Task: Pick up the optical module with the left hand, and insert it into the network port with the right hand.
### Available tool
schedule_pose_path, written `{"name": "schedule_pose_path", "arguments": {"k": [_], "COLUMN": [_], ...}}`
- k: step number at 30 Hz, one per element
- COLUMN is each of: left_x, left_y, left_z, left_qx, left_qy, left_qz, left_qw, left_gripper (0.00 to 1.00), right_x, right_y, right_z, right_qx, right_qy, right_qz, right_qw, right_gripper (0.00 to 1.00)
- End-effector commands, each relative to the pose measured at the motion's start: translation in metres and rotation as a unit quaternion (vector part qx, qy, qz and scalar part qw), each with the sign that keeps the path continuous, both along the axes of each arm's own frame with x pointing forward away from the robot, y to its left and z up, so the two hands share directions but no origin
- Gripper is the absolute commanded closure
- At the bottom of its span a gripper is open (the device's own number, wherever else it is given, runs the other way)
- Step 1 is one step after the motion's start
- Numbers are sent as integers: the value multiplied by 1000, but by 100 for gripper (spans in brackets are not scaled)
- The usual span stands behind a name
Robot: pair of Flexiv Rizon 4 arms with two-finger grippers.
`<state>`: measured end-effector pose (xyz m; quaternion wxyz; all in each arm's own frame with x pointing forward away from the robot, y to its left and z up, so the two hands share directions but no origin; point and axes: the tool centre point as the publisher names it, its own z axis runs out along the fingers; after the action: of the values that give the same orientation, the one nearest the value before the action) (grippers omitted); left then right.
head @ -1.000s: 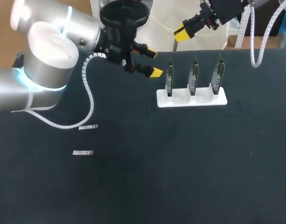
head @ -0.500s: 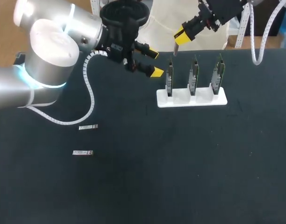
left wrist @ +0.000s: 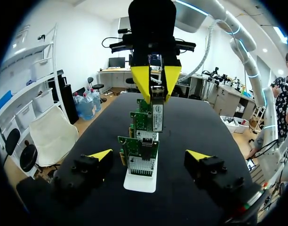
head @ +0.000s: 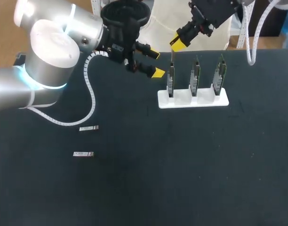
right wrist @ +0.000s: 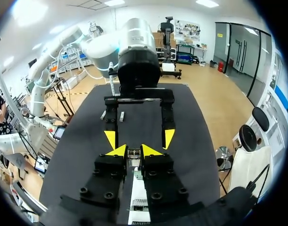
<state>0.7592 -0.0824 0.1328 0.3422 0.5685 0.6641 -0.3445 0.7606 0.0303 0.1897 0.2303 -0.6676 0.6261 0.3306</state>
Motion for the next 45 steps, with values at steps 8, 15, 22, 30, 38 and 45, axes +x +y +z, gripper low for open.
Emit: {"name": "schedule_pose_path", "arguments": {"k": [8,15,22,30,38,45], "left_x": [2,2,2,2,2,2], "left_y": [-1,-1,-1,-1,-1,-1], "left_z": [0,0,0,0,0,0], "left_qx": [2,2,2,2,2,2], "left_qy": [1,1,1,1,1,1], "left_qz": [-1,-1,-1,-1,-1,-1], "left_qw": [1000,1000,1000,1000,1000,1000], "left_gripper": [0,0,0,0,0,0], "right_x": [7,8,9,9,7,6], "right_y": [5,4,1,1,2,0], "right_z": [-8,-15,-21,-23,-26,-22], "right_qx": [-13,-15,-24,-28,-29,-19], "right_qy": [-6,-3,-5,-12,-7,-9], "right_qz": [-9,-15,-19,-20,-17,-24], "right_qw": [1000,1000,1000,999,999,999], "right_gripper": [100,100,100,100,100,0]}}
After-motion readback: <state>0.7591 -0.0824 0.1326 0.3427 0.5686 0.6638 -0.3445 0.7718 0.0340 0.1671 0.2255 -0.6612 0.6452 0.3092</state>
